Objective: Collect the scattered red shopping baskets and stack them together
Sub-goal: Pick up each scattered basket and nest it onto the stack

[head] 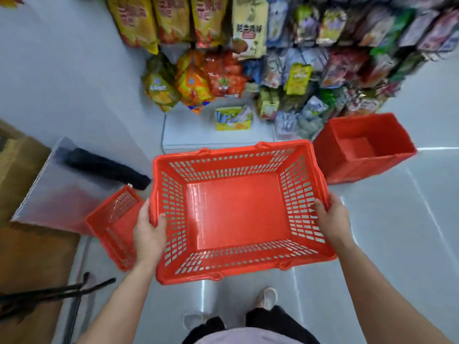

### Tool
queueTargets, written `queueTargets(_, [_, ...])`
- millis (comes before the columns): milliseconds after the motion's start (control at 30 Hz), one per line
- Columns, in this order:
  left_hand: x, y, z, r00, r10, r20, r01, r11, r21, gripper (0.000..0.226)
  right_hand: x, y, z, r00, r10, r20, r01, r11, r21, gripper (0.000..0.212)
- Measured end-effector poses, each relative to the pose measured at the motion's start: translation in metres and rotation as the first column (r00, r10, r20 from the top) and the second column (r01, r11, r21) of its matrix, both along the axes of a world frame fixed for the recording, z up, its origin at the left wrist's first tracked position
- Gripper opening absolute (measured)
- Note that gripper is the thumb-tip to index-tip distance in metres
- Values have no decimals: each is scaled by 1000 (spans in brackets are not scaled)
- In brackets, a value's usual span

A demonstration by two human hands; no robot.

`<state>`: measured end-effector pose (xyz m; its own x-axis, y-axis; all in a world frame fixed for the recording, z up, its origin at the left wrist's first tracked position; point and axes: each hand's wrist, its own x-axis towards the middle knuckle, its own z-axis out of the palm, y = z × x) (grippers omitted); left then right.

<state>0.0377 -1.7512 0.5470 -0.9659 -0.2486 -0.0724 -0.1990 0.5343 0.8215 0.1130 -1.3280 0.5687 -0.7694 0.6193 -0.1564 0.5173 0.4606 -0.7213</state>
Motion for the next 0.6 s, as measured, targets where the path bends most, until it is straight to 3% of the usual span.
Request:
queueTargets(133, [-38, 129, -1, 988, -156, -21, 156, 988, 1, 47, 33, 110, -8, 987, -160, 1, 160, 987, -8, 20])
queueTargets(333, [-87, 307, -8, 949, -314, 6, 311, 942, 124, 43, 59, 261, -10, 939, -344, 18, 344, 939, 18, 24])
queueTargets(600, [-174, 518, -23, 885, -465, -39, 466, 876, 124, 41, 38, 426, -21, 862, -507, -10, 507, 861, 44, 22])
